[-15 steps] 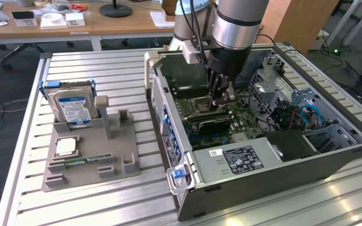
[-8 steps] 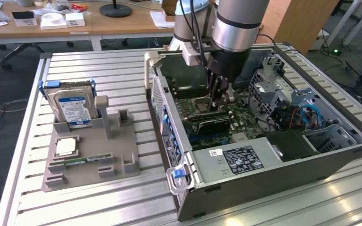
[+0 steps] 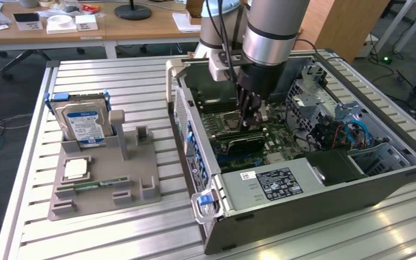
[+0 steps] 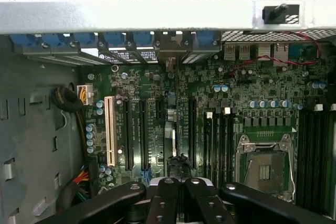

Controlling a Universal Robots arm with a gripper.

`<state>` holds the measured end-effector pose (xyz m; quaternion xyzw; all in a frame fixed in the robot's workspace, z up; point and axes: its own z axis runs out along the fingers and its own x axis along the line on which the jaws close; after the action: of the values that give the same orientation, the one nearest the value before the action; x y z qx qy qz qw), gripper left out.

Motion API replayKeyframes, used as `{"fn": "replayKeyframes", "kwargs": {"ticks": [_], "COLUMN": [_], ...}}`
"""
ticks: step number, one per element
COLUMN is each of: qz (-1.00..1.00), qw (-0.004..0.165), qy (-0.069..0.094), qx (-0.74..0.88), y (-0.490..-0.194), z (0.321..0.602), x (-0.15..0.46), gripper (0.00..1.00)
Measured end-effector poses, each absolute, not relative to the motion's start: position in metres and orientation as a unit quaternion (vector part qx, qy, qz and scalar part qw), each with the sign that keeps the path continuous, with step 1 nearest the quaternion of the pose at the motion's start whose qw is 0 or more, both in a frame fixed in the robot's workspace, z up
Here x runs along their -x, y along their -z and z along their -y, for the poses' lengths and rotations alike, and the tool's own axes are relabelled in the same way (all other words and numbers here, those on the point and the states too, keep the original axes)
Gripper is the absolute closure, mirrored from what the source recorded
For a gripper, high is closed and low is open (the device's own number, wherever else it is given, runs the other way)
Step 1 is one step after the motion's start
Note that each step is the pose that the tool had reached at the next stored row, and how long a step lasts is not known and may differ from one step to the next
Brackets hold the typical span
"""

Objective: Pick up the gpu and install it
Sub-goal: 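Press down on the gpu until it lock into place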

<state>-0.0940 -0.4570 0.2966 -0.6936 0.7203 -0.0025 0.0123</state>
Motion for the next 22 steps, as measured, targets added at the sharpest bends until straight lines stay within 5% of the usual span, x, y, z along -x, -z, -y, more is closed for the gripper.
{"fn": "replayKeyframes", "kwargs": {"ticks": [22], "qz": [-0.720], "qw": [0.012], "qy": [0.003], "qx": [0.693], "y": [-0.281], "z": [0.456], "x": [0.094], "gripper": [0.89]}}
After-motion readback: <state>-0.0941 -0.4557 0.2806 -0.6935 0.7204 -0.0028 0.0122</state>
